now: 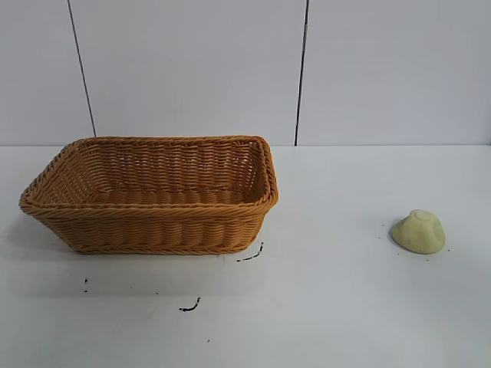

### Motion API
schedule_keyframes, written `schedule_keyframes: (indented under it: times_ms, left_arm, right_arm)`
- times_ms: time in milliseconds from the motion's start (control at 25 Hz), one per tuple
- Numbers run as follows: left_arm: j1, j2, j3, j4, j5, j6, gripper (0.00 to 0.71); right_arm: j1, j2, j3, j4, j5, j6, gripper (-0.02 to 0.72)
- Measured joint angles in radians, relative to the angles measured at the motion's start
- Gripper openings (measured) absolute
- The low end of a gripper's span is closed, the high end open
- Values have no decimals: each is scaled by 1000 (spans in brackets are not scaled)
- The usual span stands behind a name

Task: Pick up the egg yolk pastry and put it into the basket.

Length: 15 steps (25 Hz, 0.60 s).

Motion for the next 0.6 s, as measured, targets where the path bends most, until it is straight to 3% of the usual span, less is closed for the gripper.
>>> schedule_keyframes:
  times_ms: [400, 600]
  left_arm:
    - [0, 0, 0, 0, 0, 0, 697]
    - [0, 0, 0, 0, 0, 0, 697]
  right_arm:
    - [0, 0, 0, 0, 0, 0, 589]
    - [0, 72, -29, 0, 1, 0, 671]
